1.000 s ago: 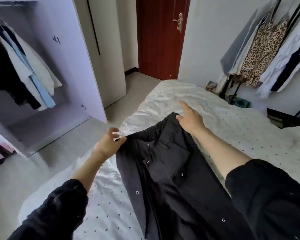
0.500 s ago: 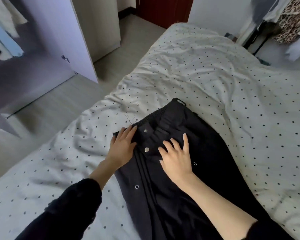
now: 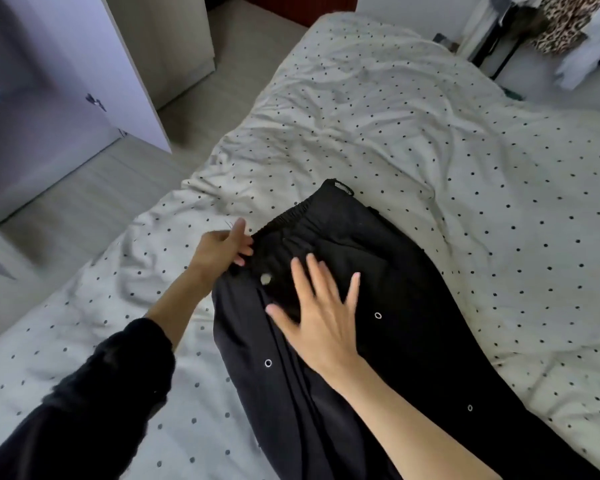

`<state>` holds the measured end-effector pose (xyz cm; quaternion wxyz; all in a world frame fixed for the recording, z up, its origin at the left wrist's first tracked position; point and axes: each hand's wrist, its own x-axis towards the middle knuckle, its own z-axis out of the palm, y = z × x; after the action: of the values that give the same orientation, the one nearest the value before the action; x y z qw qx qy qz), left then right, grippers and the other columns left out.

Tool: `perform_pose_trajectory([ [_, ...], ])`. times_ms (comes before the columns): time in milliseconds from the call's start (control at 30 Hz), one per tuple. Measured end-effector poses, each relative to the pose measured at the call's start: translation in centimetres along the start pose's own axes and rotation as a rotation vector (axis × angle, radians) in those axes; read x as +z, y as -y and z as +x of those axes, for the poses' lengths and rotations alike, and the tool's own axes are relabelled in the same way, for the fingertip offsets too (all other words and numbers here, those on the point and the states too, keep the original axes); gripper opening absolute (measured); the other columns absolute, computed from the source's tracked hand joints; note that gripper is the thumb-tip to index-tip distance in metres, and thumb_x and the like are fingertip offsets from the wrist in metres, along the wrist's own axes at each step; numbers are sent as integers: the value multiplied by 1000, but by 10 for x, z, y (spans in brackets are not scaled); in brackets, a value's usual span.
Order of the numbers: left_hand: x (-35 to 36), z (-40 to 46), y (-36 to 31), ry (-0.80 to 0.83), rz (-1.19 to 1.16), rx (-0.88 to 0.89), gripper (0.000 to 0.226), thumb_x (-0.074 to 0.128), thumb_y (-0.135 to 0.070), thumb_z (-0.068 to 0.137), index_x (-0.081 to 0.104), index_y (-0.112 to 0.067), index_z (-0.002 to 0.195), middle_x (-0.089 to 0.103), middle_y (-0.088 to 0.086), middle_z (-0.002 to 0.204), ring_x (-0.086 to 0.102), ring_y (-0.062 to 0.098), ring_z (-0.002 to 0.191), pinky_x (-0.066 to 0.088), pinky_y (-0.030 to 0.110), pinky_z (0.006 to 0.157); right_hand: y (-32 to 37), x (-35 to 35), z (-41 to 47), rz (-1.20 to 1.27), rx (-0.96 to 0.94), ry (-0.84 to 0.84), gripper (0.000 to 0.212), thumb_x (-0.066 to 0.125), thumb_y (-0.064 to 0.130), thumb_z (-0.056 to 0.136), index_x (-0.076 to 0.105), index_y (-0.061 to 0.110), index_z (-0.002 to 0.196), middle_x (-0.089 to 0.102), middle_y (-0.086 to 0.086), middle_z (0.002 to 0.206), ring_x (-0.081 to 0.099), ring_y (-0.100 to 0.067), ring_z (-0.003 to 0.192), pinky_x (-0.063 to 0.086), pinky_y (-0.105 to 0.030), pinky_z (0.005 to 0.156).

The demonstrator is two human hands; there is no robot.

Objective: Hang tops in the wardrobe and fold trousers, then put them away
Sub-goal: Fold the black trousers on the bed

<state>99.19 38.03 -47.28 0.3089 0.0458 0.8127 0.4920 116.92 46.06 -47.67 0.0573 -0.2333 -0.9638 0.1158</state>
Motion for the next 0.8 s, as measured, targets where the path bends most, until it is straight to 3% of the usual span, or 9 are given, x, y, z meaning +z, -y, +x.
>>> perform_pose_trajectory([
  [67,-5,-8,-1,208,138,-69,51,43,-62,89,70,-20,88,71,-7,81,62,10,68,41,24,65,-1,6,-4,-60,-95,176,80,32,68,86,31,17,147,22,-9,156,21,-24,144,2,-62,112],
  [167,5,-7,-2,291,365,54,23,65,-38,86,69,-16,83,69,-4,87,61,12,77,45,25,77,-14,1,-20,-39,-150,117,69,34,58,91,40,12,142,28,-12,153,25,-26,142,18,-58,113],
  [233,16,-1,-7,197,487,119,8,65,-20,87,66,-13,90,68,1,83,61,16,80,45,29,88,-25,-1,-34,-40,-131,50,60,35,47,93,43,11,140,32,-13,151,29,-27,140,26,-55,111],
  [367,26,11,-16,-113,532,294,16,55,-21,94,64,-20,107,64,-4,70,60,21,97,34,35,95,-46,5,-54,-128,-114,15,53,44,40,93,48,13,138,37,-13,149,33,-30,138,32,-56,107],
  [500,33,18,-3,-166,552,297,21,57,-31,93,61,-19,109,59,4,112,54,26,110,27,38,96,-53,14,-54,-194,-81,112,59,67,39,82,52,17,135,42,-11,146,40,-31,134,36,-58,103],
  [567,32,11,9,-189,565,258,39,54,-42,92,52,-21,125,49,7,129,43,28,122,26,42,101,-53,16,-50,-212,-51,171,61,61,42,86,46,19,140,36,-10,150,34,-31,138,29,-58,107],
  [700,20,-25,46,-303,428,107,73,58,-43,90,24,-14,147,25,14,150,22,32,138,21,47,110,-63,22,-33,-214,-45,369,64,31,50,98,7,25,151,-6,-3,160,-8,-25,146,-4,-53,114],
  [800,23,-69,74,-227,94,-42,77,63,-30,89,19,-8,147,29,14,149,31,29,136,32,38,109,-63,17,-39,-179,-61,339,63,33,47,98,7,25,151,-5,-2,160,-8,-23,146,-5,-52,115],
])
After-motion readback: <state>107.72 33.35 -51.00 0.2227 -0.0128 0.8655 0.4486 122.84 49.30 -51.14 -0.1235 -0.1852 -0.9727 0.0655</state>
